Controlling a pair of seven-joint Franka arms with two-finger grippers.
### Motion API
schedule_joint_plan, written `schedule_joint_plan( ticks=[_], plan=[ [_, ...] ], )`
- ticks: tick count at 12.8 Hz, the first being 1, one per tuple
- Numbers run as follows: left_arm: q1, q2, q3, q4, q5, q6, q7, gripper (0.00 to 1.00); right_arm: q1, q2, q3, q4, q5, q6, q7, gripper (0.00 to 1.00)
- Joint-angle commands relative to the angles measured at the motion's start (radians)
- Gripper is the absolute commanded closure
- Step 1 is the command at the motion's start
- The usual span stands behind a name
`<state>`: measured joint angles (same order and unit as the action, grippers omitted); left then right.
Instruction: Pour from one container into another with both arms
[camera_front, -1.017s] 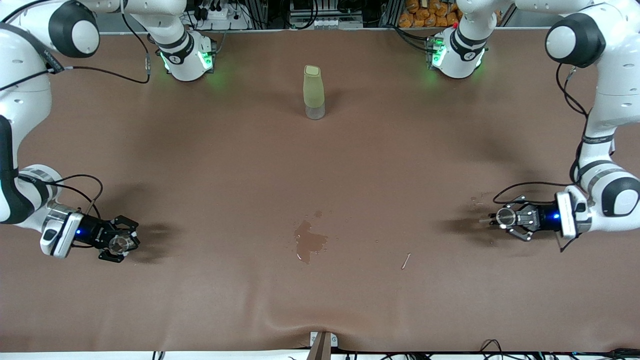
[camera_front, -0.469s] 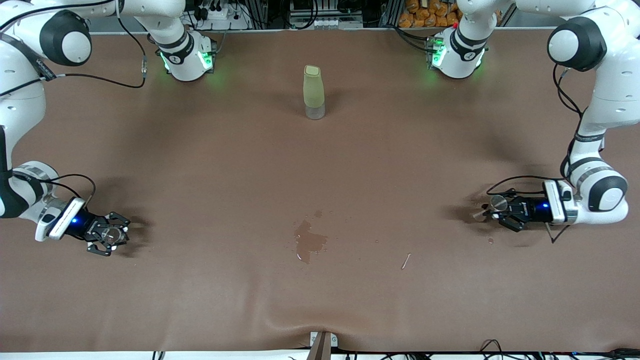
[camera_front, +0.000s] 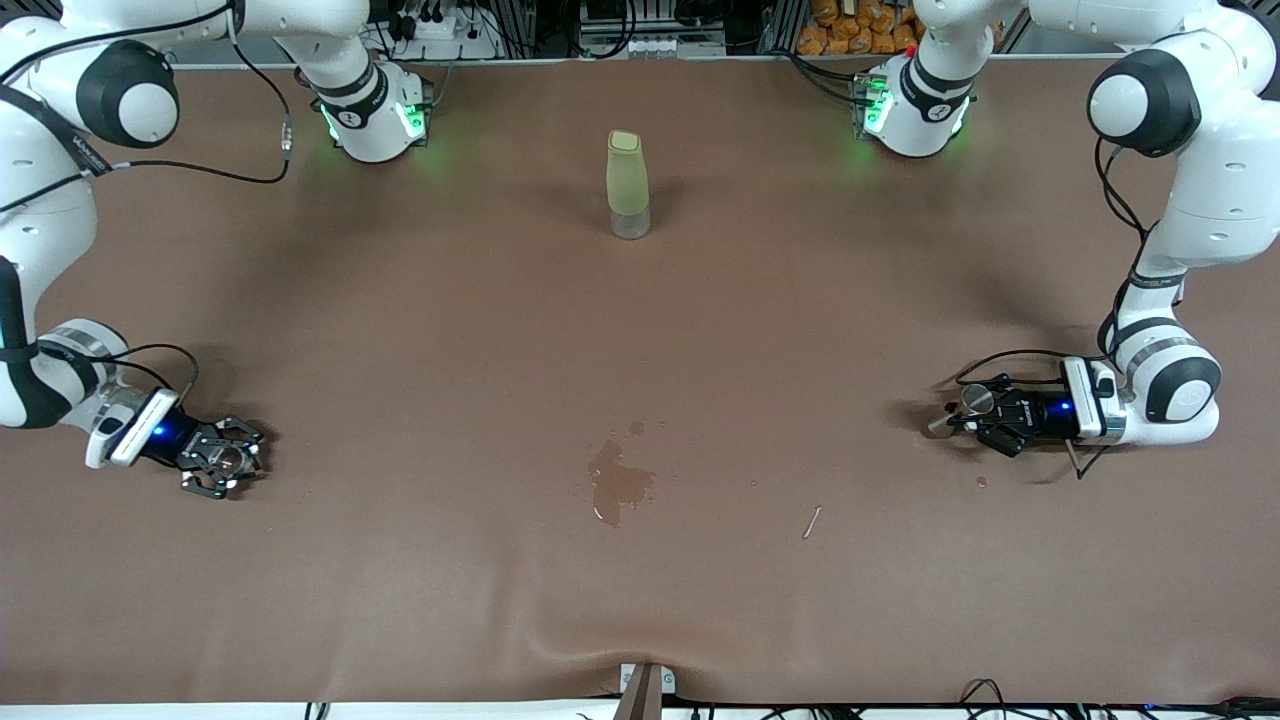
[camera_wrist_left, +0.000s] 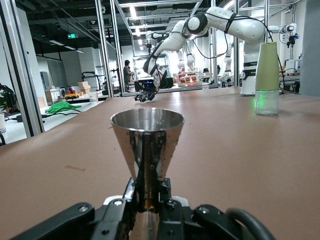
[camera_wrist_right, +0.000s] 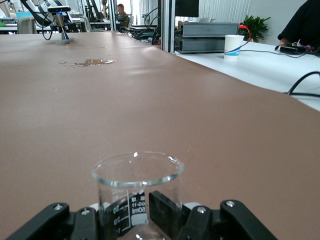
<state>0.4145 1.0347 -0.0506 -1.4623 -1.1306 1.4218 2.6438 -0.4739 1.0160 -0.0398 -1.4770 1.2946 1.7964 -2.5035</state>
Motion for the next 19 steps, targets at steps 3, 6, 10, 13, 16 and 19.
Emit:
schedule_joint_plan(
  ticks=[3,6,10,13,16,19],
  plan=[
    [-0.002,0.010,0.005,0.005,0.012,0.015,0.018,0.64,-0.023,0.032,0.026,0.023,0.018,-0.017,0.000,0.01],
    [-0.003,0.021,0.006,0.008,0.018,0.023,-0.024,0.00,-0.032,0.023,0.026,0.021,0.045,-0.103,0.067,0.00],
    [0.010,-0.021,0.021,0.033,0.153,0.022,-0.171,0.00,-0.042,-0.033,0.018,0.023,0.011,-0.149,0.188,0.00],
    [0.018,-0.128,0.051,0.040,0.297,0.017,-0.381,0.00,-0.052,-0.117,0.014,0.023,-0.070,-0.149,0.293,0.00],
    [0.038,-0.257,0.098,0.048,0.432,0.006,-0.647,0.00,-0.035,-0.191,0.012,0.053,-0.150,-0.146,0.447,0.00],
    [0.035,-0.382,0.129,0.046,0.581,0.008,-0.975,0.00,0.006,-0.253,0.014,0.128,-0.263,-0.140,0.650,0.00]
  ],
)
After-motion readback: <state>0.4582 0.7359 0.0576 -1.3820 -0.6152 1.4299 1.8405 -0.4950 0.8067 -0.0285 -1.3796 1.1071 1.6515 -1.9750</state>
